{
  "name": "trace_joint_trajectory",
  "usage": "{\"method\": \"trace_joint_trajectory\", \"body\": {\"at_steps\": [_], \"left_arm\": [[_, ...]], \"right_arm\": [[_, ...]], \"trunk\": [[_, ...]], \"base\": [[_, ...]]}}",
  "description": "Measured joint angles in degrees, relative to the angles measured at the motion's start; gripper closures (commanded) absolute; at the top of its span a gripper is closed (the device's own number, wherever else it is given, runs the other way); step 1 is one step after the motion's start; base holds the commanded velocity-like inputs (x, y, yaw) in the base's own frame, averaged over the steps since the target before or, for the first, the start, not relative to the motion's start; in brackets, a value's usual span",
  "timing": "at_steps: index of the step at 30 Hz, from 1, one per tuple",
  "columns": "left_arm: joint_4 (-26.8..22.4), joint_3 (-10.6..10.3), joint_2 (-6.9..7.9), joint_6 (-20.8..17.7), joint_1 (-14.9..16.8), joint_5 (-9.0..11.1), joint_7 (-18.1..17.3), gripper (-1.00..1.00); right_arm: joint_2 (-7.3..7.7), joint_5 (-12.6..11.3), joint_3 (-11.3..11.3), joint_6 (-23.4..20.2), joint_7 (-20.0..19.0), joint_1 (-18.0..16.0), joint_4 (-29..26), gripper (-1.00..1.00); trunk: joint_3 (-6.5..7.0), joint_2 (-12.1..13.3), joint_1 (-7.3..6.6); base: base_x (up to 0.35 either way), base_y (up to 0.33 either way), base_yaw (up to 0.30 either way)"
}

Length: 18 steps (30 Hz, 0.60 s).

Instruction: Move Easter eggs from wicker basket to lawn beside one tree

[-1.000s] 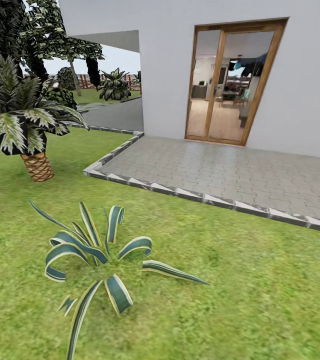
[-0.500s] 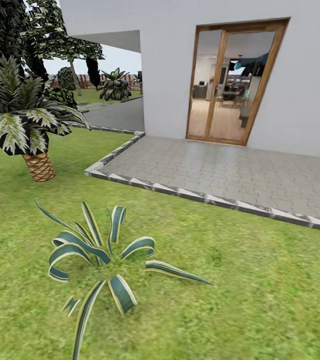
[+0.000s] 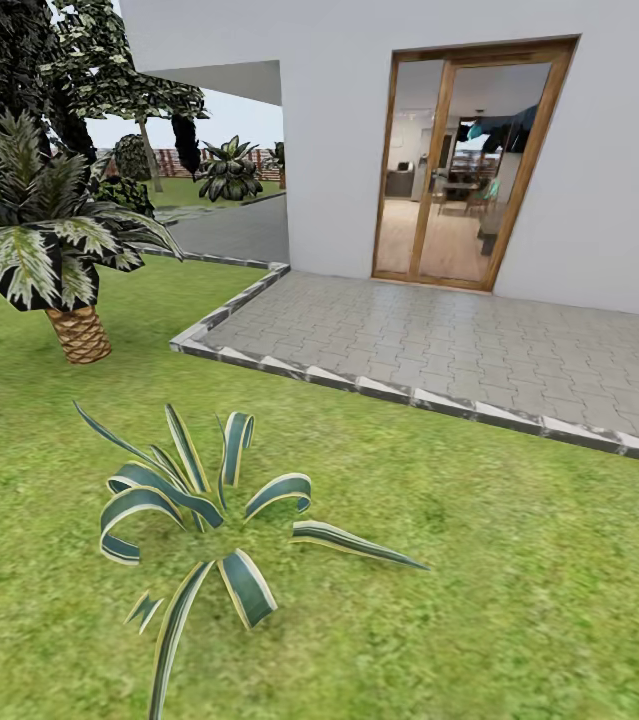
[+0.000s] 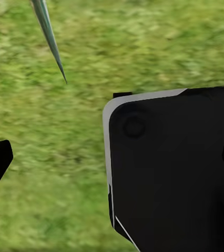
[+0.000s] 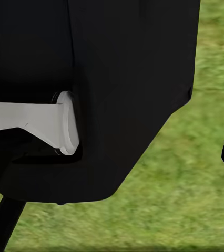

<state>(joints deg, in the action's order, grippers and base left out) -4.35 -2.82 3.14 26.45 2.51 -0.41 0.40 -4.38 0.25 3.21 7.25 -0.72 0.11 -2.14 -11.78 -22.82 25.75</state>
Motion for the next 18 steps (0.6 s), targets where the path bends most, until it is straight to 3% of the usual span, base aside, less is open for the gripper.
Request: {"method": "trace_joint_trajectory", "body": {"at_steps": [12, 18], "left_arm": [[0.00, 0.01, 0.00, 0.01, 0.00, 0.00, 0.00, -1.00], [0.00, 0.02, 0.00, 0.01, 0.00, 0.00, 0.00, -1.00]], "right_arm": [[0.00, -0.01, 0.05, 0.00, 0.00, 0.00, -0.08, -1.00], [0.00, -0.01, 0.06, 0.00, 0.00, 0.00, -0.09, -1.00]], "trunk": [[0.00, 0.00, 0.00], [0.00, 0.00, 0.00]], "base": [[0.000, 0.001, 0.000], [0.000, 0.100, 0.000]]}}
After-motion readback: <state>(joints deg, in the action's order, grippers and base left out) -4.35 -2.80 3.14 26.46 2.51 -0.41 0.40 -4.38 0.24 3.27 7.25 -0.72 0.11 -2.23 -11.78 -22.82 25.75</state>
